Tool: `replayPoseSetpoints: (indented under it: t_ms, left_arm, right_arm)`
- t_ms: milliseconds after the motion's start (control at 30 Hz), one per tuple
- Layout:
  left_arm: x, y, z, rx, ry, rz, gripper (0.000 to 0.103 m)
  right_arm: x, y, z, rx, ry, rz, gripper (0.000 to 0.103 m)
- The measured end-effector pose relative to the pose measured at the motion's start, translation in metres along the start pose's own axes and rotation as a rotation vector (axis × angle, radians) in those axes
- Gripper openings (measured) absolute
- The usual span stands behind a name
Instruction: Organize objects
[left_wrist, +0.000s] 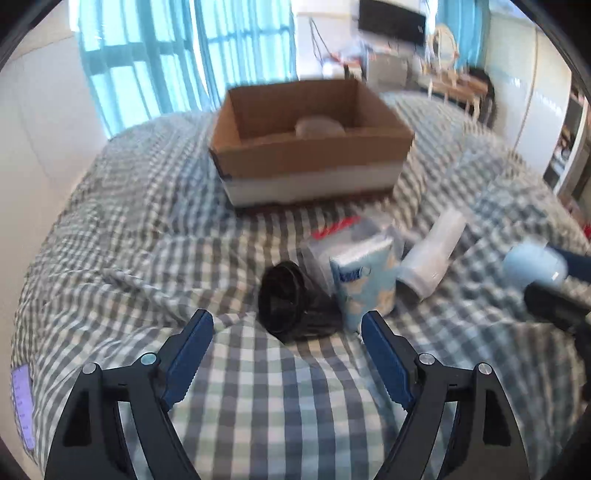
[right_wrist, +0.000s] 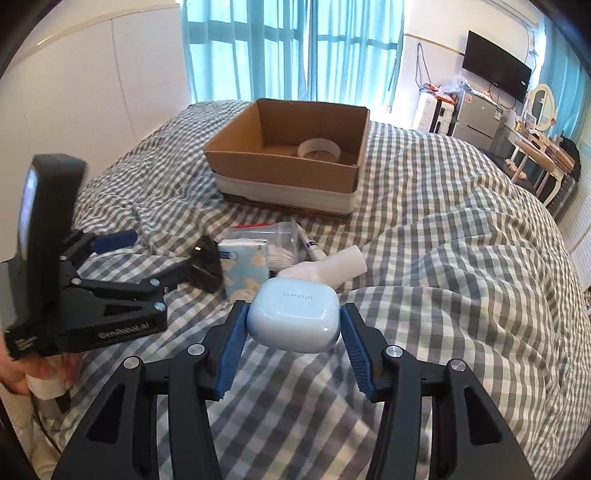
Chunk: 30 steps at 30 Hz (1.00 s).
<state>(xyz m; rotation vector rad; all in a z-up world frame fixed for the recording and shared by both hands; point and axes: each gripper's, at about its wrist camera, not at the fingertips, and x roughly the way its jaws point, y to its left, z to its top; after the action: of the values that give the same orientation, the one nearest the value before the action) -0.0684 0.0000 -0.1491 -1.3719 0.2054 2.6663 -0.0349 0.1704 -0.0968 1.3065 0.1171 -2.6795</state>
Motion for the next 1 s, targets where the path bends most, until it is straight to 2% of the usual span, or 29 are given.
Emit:
replayPoseSetpoints:
  t_ms: [200, 333, 433, 567, 600, 800, 1000]
  left_arm:
    - [0.041, -0.004, 0.007, 0.016, 0.076, -0.035, 0.085]
    - [0.062, 0.0, 0.013, -0.018, 0.137, -0.079, 0.082]
    - [0.065, 0.003, 0.016, -0.037, 0.145, -0.126, 0.07]
    - [0.063, -0.001, 0.013, -0.021, 0.144, -0.152, 0.041]
    - [0.063, -0.002, 0.012, -0.017, 0.145, -0.148, 0.037]
    - [0.045, 0.001, 0.007, -0.028, 0.131, -0.147, 0.02]
    - [0.018, 0.0, 0.004, 0.001, 0.084, -0.116, 0.014]
  right_arm:
    - [0.028, -0.012, 0.011, 0.008, 0.034, 0.014, 0.051]
    - [0.047, -0.017, 0.013, 0.026, 0.062, 0.036, 0.051]
    - [0.055, -0.017, 0.011, 0.03, 0.08, 0.045, 0.051]
    - [0.059, -0.017, 0.009, 0.028, 0.091, 0.045, 0.051]
    - [0.058, -0.018, 0.009, 0.026, 0.09, 0.043, 0.051]
    - [0.045, -0.015, 0.008, 0.009, 0.064, 0.021, 0.051]
    - [0.028, -0.01, 0.012, -0.003, 0.027, -0.001, 0.051]
